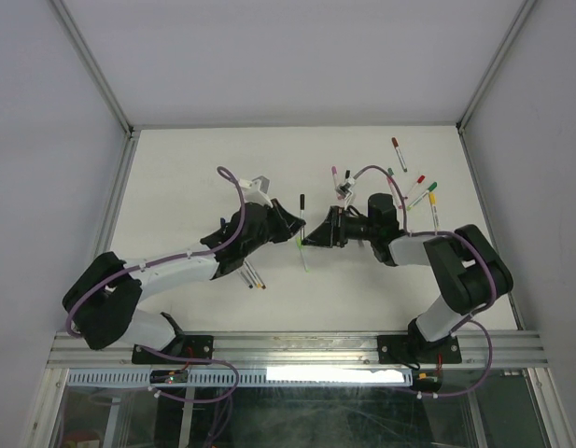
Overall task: Open the pen caps
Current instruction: Pick up the pen from the center of the board.
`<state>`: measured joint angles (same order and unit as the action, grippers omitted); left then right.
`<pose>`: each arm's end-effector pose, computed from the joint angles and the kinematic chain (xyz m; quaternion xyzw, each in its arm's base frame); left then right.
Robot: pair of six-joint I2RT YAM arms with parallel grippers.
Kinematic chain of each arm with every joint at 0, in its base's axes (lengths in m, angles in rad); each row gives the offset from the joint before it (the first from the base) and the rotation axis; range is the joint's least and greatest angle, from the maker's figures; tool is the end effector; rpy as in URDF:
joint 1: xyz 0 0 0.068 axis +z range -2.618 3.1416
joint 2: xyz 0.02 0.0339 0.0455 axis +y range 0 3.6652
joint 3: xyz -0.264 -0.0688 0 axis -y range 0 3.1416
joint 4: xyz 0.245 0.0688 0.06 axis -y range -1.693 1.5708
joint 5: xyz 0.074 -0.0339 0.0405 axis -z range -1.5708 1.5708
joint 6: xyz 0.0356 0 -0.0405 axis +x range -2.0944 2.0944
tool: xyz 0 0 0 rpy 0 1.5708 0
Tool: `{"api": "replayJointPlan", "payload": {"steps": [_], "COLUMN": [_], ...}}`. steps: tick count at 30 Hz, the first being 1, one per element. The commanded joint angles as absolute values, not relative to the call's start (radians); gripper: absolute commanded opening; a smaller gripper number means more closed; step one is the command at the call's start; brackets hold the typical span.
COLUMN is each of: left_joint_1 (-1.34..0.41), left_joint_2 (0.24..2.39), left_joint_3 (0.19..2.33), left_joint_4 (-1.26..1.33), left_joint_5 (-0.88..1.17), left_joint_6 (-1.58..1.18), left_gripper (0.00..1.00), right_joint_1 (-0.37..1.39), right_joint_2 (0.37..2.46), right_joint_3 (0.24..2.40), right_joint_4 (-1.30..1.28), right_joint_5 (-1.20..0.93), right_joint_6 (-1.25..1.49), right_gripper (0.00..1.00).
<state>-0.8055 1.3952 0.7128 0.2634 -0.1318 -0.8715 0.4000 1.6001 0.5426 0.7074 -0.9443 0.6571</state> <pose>0.2124 -0.2143 0.2210 -0.0635 0.8352 -0.3672 0.4044 0.2554 0.1393 0.1609 -0.1650 0.7572 0.5792 0.2528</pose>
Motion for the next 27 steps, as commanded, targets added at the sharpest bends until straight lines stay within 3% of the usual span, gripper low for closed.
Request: {"api": "replayJointPlan", "payload": {"steps": [1,5,8,16,20,24,27], "left_joint_1": [-0.847,-0.859,-0.864,-0.868,-0.868,-0.868,-0.866], "left_joint_2": [1.421,1.468,1.483,1.474,1.439,1.35,1.266], "left_joint_3": [0.729,0.743,0.748,0.746,0.713,0.652,0.591], "left_joint_4": [0.394,0.397,0.408,0.417,0.454,0.522,0.589], "left_joint_5": [-0.187,-0.195,-0.192,-0.194,-0.182,-0.167,-0.156], "left_joint_6": [-0.9,-0.9,-0.9,-0.9,-0.876,-0.818,-0.774], "left_gripper": [0.0,0.0,0.0,0.0,0.01,0.25,0.5], "right_joint_1": [0.413,0.424,0.435,0.442,0.438,0.431,0.43], "right_joint_2": [1.642,1.647,1.645,1.658,1.648,1.632,1.612], "right_joint_3": [0.588,0.59,0.602,0.646,0.659,0.694,0.731], "right_joint_4": [0.846,0.899,0.856,0.749,0.716,0.631,0.526], "right_joint_5": [-0.959,-0.992,-0.991,-1.005,-1.022,-1.058,-1.072], "right_joint_6": [0.77,0.813,0.796,0.759,0.74,0.678,0.64], "right_gripper": [0.75,0.68,0.57,0.03,0.0,0.0,0.0]}}
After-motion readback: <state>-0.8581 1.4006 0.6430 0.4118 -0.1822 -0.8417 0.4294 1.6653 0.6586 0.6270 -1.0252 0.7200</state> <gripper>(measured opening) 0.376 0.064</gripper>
